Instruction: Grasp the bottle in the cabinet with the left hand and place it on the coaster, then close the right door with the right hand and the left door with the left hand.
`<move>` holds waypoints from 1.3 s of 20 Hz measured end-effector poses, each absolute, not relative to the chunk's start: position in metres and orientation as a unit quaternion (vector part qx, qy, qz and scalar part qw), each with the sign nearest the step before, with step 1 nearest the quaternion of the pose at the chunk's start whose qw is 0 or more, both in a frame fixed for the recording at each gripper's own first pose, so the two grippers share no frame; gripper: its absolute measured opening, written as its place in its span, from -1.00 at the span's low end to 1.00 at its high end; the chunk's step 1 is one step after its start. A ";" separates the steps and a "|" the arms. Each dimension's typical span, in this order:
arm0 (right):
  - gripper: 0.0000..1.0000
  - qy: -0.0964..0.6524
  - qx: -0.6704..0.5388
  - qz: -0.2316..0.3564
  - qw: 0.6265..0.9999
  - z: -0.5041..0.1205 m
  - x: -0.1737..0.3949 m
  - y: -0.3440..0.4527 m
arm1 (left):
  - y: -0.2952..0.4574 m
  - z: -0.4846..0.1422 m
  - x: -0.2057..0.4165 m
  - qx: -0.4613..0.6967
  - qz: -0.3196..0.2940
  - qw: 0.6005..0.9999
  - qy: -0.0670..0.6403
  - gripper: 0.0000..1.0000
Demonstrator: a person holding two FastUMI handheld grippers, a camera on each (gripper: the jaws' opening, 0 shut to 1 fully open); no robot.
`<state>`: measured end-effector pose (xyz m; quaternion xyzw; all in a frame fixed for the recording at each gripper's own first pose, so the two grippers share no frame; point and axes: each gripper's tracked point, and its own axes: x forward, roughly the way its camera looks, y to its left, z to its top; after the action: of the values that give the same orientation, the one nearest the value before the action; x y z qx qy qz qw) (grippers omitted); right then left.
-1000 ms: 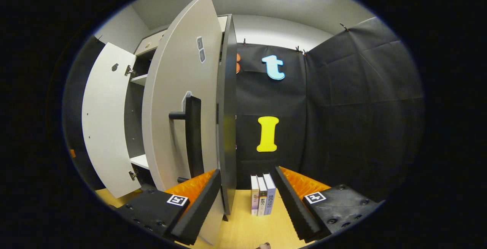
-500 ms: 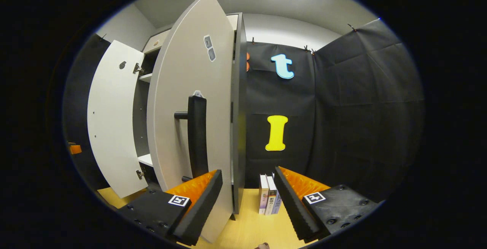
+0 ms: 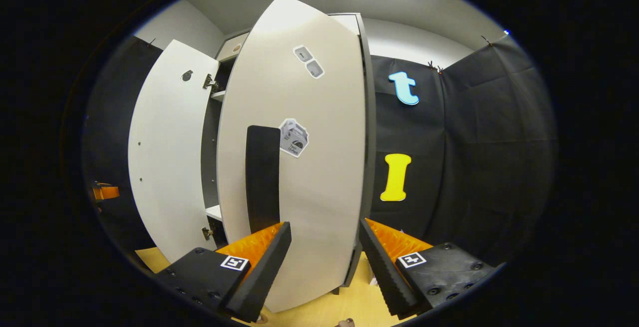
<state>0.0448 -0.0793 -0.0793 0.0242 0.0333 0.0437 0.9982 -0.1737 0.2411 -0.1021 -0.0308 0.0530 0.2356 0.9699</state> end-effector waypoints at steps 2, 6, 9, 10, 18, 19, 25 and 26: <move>0.88 0.038 0.020 0.067 0.997 -0.085 0.057 -0.051 | 0.249 -0.106 -0.167 -0.029 0.229 0.971 0.058 0.90; 0.92 0.027 0.001 0.048 0.998 -0.082 0.058 -0.040 | 0.258 -0.108 -0.160 -0.034 0.210 0.975 0.062 0.90; 0.96 0.024 0.006 0.037 0.999 -0.076 0.045 -0.041 | 0.273 -0.104 -0.135 -0.035 0.191 0.980 0.053 0.89; 0.96 0.022 0.005 0.030 0.999 -0.073 0.039 -0.044 | 0.276 -0.099 -0.129 -0.027 0.186 0.981 0.051 0.89; 0.96 0.029 -0.010 -0.005 1.000 -0.072 0.007 -0.055 | 0.289 -0.068 -0.087 -0.003 0.162 0.987 0.020 0.89; 0.96 0.030 -0.012 -0.010 0.999 -0.072 0.004 -0.057 | 0.288 -0.064 -0.087 0.007 0.161 0.987 0.015 0.89; 0.94 0.043 -0.011 -0.018 0.999 -0.080 -0.005 -0.055 | 0.270 -0.058 -0.073 0.018 0.110 0.994 0.016 0.86; 0.95 0.043 -0.008 -0.016 0.999 -0.081 -0.005 -0.054 | 0.259 -0.059 -0.071 0.012 0.096 0.995 0.015 0.79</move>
<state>-0.0052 -0.0538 -0.0806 -0.0083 0.0431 -0.0163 0.9989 -0.0709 0.2590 -0.0587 0.0117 0.0152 0.0963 0.9952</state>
